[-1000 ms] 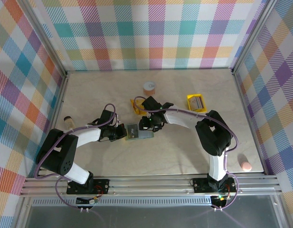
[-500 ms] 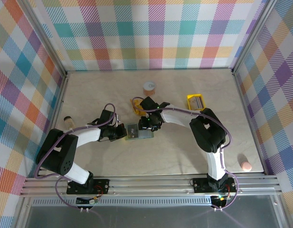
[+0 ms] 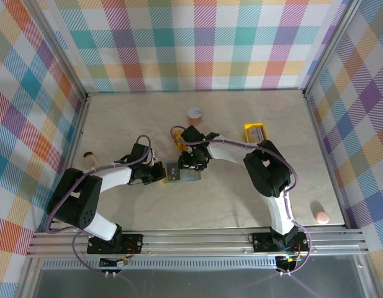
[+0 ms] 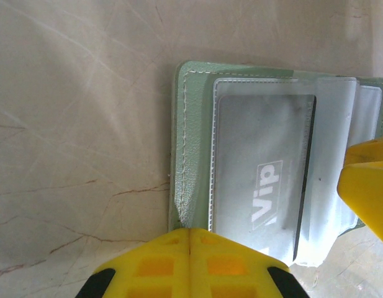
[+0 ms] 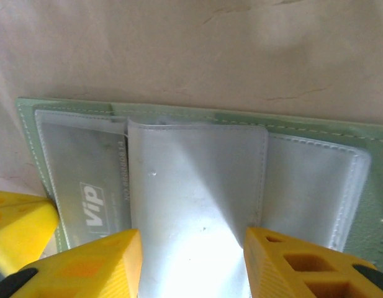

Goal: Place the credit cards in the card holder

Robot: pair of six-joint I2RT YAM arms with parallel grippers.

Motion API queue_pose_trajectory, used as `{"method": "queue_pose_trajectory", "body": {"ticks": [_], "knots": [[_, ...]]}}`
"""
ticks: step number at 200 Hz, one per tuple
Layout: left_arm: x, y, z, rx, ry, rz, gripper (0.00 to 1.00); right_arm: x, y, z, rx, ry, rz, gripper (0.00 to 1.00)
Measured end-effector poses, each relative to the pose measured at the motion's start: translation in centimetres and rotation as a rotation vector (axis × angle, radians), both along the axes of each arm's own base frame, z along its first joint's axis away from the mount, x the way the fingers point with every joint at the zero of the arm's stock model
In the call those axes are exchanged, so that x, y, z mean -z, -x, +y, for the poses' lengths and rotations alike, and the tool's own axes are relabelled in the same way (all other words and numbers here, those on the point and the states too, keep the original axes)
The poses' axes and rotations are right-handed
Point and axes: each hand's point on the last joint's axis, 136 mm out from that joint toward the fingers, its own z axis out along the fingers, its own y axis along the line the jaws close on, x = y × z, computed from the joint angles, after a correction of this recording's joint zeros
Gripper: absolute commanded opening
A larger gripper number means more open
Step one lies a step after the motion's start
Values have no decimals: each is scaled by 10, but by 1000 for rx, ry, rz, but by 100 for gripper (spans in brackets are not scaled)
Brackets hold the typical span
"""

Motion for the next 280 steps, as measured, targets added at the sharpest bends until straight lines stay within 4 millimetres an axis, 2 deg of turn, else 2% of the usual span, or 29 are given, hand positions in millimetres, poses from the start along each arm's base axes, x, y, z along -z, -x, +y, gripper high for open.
{"method": "queue_pose_trajectory", "body": {"ticks": [154, 280], "knots": [[0, -2, 0, 1, 4, -7, 0, -6, 4, 25, -28, -80, 9, 35], [0, -2, 0, 0, 4, -7, 0, -24, 4, 48, -60, -162, -9, 35]]}}
